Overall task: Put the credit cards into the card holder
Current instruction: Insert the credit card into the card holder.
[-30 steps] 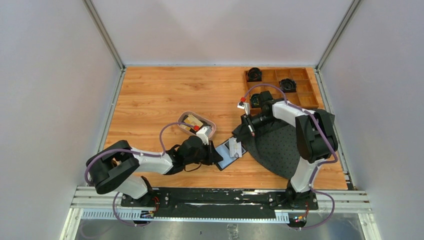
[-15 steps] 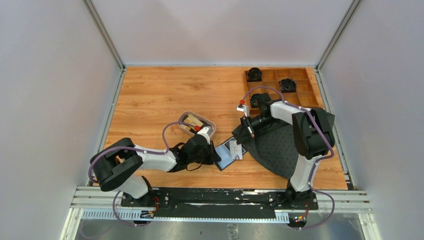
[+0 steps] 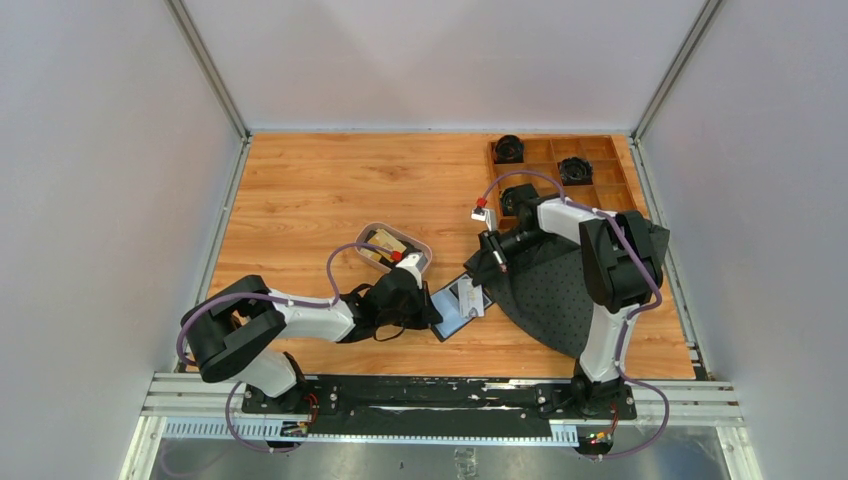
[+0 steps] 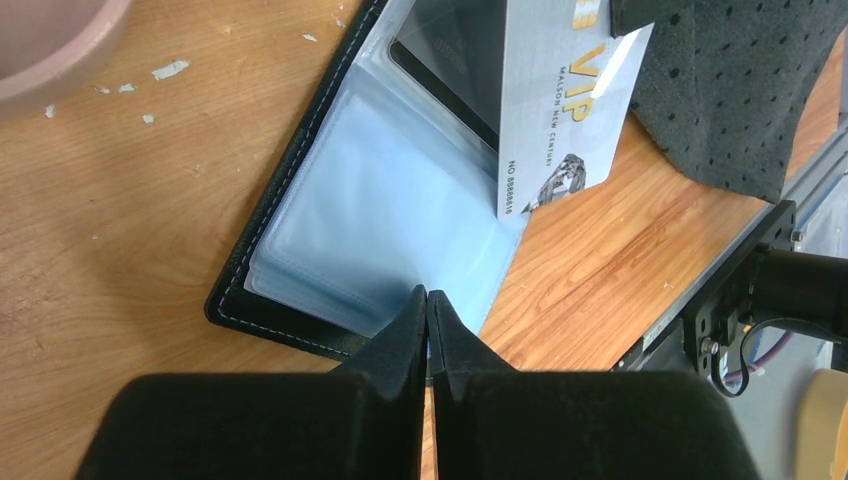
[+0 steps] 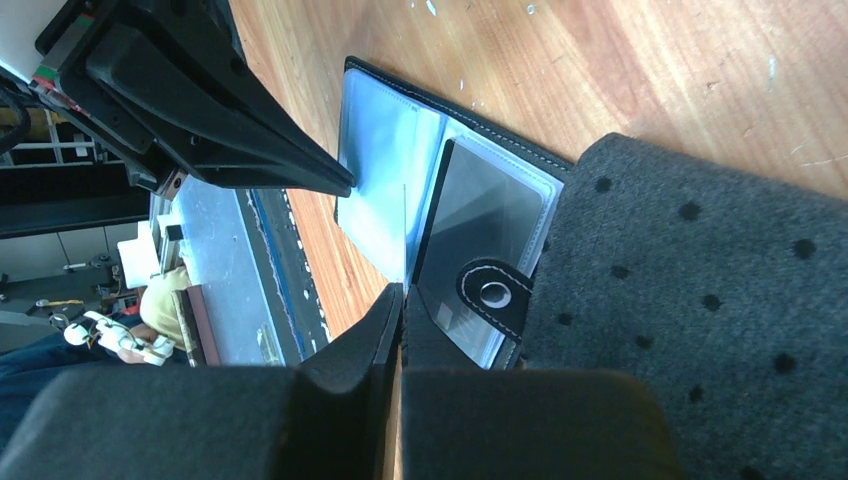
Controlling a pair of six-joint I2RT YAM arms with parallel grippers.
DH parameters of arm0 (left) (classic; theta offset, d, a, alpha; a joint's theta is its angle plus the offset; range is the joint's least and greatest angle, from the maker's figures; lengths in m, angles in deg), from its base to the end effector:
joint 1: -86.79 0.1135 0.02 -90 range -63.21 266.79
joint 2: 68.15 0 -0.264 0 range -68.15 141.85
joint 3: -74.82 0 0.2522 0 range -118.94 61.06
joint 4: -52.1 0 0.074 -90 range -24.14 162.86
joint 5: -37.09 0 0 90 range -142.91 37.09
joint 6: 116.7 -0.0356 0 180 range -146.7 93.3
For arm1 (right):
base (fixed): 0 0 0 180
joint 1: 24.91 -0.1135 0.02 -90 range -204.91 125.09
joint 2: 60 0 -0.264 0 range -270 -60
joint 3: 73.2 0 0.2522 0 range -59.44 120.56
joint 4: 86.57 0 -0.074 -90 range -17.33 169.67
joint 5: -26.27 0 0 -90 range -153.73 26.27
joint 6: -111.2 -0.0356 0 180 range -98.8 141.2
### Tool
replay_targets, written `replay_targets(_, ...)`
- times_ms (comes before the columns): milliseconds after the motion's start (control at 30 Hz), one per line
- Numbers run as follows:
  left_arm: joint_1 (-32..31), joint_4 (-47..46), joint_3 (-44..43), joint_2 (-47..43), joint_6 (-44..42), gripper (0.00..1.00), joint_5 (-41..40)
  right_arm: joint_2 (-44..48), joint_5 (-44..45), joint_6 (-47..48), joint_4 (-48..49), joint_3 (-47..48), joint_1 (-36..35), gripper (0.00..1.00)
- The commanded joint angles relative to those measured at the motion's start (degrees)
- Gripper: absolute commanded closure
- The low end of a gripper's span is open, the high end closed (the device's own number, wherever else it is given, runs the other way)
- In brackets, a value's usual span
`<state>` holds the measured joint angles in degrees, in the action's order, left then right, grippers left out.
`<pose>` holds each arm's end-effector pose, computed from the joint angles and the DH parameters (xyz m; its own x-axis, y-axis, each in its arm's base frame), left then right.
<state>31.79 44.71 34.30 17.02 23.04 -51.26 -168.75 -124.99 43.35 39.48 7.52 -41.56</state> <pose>0.1508 -0.2172 0.1330 -0.8593 -0.1027 -0.5011 0.2727 0.7369 -0.6186 0.3170 0.1274 0.1547 -0.7826 -0.4233 -0.4566 -0.5938 0.2872 0.7516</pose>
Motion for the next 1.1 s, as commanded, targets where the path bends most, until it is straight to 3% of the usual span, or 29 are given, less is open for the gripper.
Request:
replay_targets(0, -0.6, 2.5, -0.6, 0.6, -0.4, 0.99, -1.6, -1.7, 2.0, 0.8, -1.5, 2.4, -0.7, 1.00)
replay_targets(1067, -0.7, 2.5, -0.5, 0.7, -0.8, 0.99, -1.6, -6.6, 9.0, 2.2, -2.7, 5.6, -5.1, 1.00)
